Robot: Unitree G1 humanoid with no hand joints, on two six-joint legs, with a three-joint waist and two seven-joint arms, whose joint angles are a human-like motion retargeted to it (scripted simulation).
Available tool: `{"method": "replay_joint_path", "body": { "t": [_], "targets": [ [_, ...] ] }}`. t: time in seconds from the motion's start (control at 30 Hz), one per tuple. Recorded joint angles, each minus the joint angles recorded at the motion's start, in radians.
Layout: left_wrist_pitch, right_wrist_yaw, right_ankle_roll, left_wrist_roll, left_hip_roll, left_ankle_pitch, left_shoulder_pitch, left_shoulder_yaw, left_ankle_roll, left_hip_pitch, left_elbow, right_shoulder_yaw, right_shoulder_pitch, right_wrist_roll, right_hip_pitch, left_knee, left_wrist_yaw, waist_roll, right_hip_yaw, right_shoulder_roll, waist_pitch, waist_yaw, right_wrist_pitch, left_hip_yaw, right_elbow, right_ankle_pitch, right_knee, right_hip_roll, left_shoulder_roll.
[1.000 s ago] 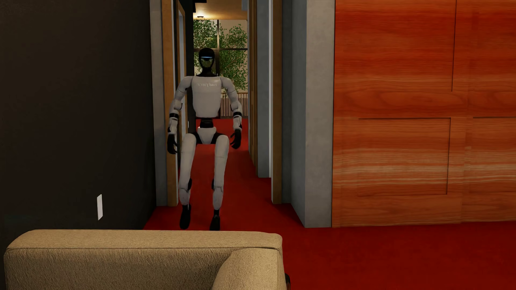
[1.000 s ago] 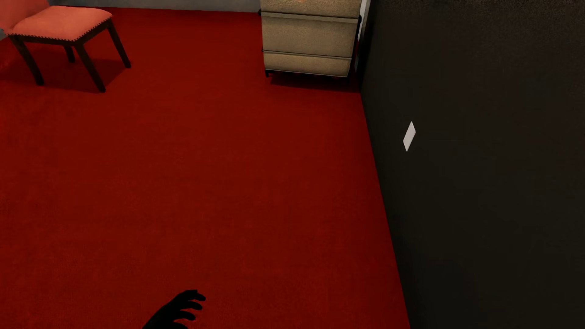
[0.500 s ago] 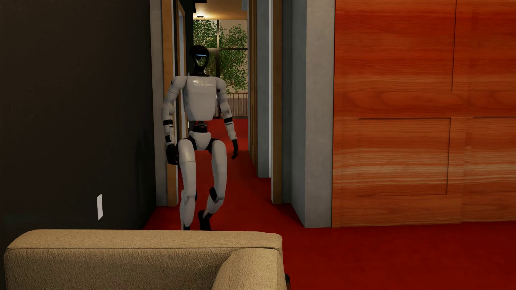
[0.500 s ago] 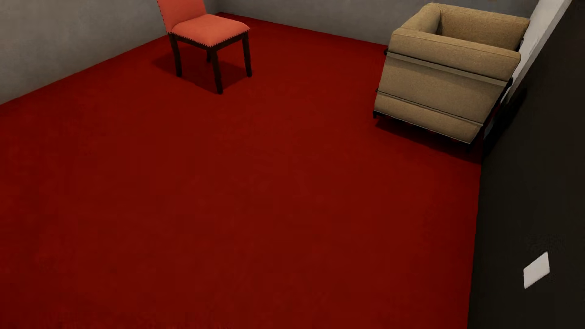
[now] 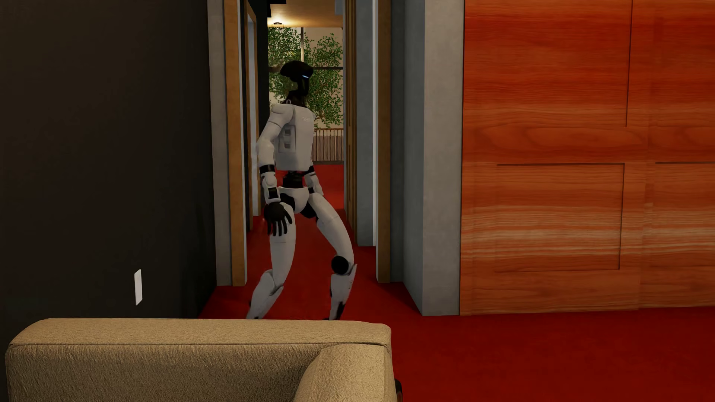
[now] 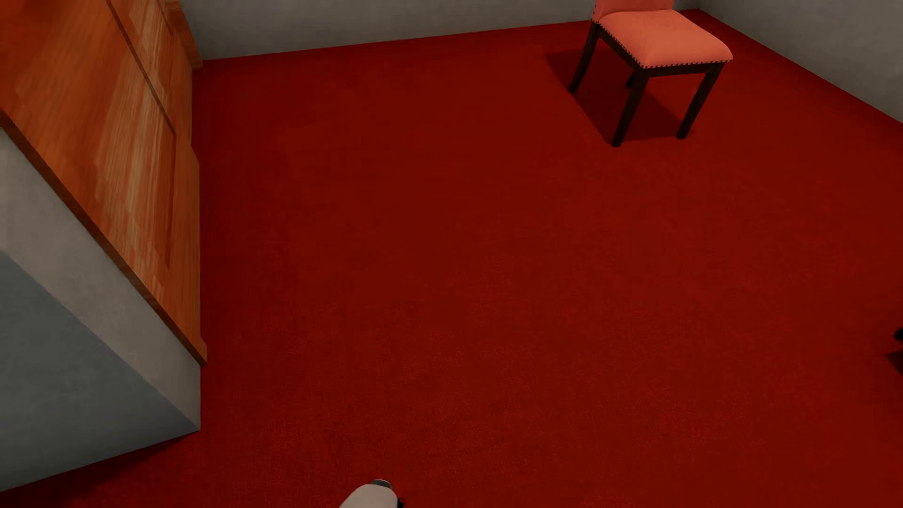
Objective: Go around the corner
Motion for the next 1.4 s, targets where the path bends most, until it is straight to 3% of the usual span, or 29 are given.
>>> {"method": "replay_joint_path", "body": {
  "t": [0.1,0.17,0.2,0.27,0.33,0.37,0.47,0.53,0.6,0.63,0.83,0.97,1.03,1.1,1.17,1.33,1.37,1.4],
  "targets": [
    [0.0,0.0,0.0,0.0,0.007,0.008,-0.009,-0.014,0.0,0.055,0.066,-0.025,-0.029,0.0,0.033,-0.316,0.0,-0.011,0.0,0.011,-0.022,0.009,0.0,0.0,-0.023,-0.036,0.007,0.014,0.013],
    [0.0,0.0,0.0,0.0,0.008,0.055,-0.01,-0.033,0.0,0.077,0.137,-0.042,-0.03,0.0,0.064,-0.311,0.0,-0.027,0.0,0.035,-0.03,0.012,0.0,0.0,-0.06,-0.005,0.015,-0.001,0.021],
    [0.0,0.0,0.0,0.0,-0.007,0.091,-0.012,-0.051,0.0,0.088,0.173,-0.053,-0.023,0.0,0.082,-0.286,0.0,-0.043,0.0,0.057,-0.029,0.003,0.0,0.0,-0.082,0.057,0.021,-0.015,0.026],
    [0.0,0.0,0.0,0.0,-0.052,0.09,-0.019,-0.073,0.0,0.121,0.223,-0.062,0.009,0.0,0.08,-0.25,0.0,-0.076,0.0,0.11,-0.03,-0.026,0.0,0.0,-0.121,0.339,0.078,-0.045,0.038],
    [0.0,0.0,0.0,0.0,-0.075,0.046,-0.022,-0.055,0.0,0.19,0.199,-0.018,0.042,0.0,-0.001,-0.265,0.0,-0.077,0.0,0.135,-0.049,-0.041,0.0,0.0,-0.17,0.64,0.245,-0.076,0.047],
    [0.0,0.0,0.0,0.0,-0.079,0.023,-0.021,-0.044,0.0,0.229,0.156,0.009,0.05,0.0,-0.06,-0.273,0.0,-0.069,0.0,0.133,-0.055,-0.047,0.0,0.0,-0.201,0.683,0.357,-0.09,0.052],
    [0.0,0.0,0.0,0.0,-0.098,-0.041,-0.045,-0.012,0.0,0.349,0.018,0.018,0.034,0.0,-0.215,-0.274,0.0,-0.041,0.0,0.115,-0.025,-0.076,0.0,0.0,-0.23,0.509,0.642,-0.109,0.065],
    [0.0,0.0,0.0,0.0,-0.106,-0.065,-0.083,0.008,0.0,0.416,-0.018,0.005,0.008,0.0,-0.308,-0.283,0.0,-0.012,0.0,0.101,-0.001,-0.127,0.0,0.0,-0.211,0.53,0.667,-0.09,0.067],
    [0.0,0.0,0.0,0.0,-0.108,-0.089,-0.114,0.014,0.0,0.477,-0.033,0.001,-0.002,0.0,-0.391,-0.292,0.0,0.014,0.0,0.082,0.012,-0.195,0.0,0.0,-0.213,0.642,0.58,-0.058,0.073],
    [0.0,0.0,0.0,0.0,-0.108,-0.104,-0.125,0.015,0.0,0.501,-0.042,0.002,0.001,0.0,-0.431,-0.293,0.0,0.024,0.0,0.071,0.016,-0.228,0.0,0.0,-0.223,0.647,0.524,-0.046,0.077],
    [0.0,0.0,0.0,0.0,-0.1,-0.238,-0.124,-0.006,0.0,0.661,-0.022,-0.008,0.052,0.0,-0.53,-0.29,0.0,0.057,0.0,0.071,0.029,-0.34,0.0,0.0,-0.145,0.403,0.077,-0.042,0.075],
    [0.0,0.0,0.0,0.0,-0.097,-0.342,-0.067,-0.059,0.0,0.732,0.047,0.012,0.119,0.0,-0.547,-0.273,0.0,0.052,0.0,0.101,-0.007,-0.361,0.0,0.0,-0.067,0.21,-0.065,-0.066,0.051],
    [0.0,0.0,0.0,0.0,-0.077,-0.387,-0.018,-0.088,0.0,0.789,0.095,0.027,0.157,0.0,-0.553,-0.287,0.0,0.046,0.0,0.121,-0.033,-0.374,0.0,0.0,-0.042,0.292,-0.054,-0.058,0.042],
    [0.0,0.0,0.0,0.0,-0.043,-0.39,0.029,-0.104,0.0,0.837,0.141,0.042,0.183,0.0,-0.615,-0.306,0.0,0.046,0.0,0.137,-0.067,-0.368,0.0,0.0,-0.03,0.53,0.031,-0.039,0.03],
    [0.0,0.0,0.0,0.0,0.001,-0.285,0.07,-0.077,0.0,0.882,0.178,0.04,0.178,0.0,-0.669,-0.304,0.0,0.07,0.0,0.143,-0.066,-0.344,0.0,0.0,-0.024,0.579,0.173,-0.001,0.004],
    [0.0,0.0,0.0,0.0,0.066,0.358,0.037,-0.063,0.0,0.683,0.179,-0.044,0.117,0.0,-0.573,-0.012,0.0,0.065,0.0,0.118,-0.075,-0.34,0.0,0.0,-0.12,0.464,0.178,0.034,0.002],
    [0.0,0.0,0.0,0.0,0.066,0.397,0.013,-0.026,0.0,0.62,0.149,-0.059,0.095,0.0,-0.538,0.087,0.0,0.059,0.0,0.1,-0.064,-0.324,0.0,0.0,-0.143,0.447,0.158,0.044,0.008],
    [0.0,0.0,0.0,0.0,0.059,0.349,-0.014,0.013,0.0,0.555,0.111,-0.069,0.066,0.0,-0.501,0.189,0.0,0.051,0.0,0.078,-0.048,-0.308,0.0,0.0,-0.159,0.429,0.137,0.05,0.016]
  ]
}}
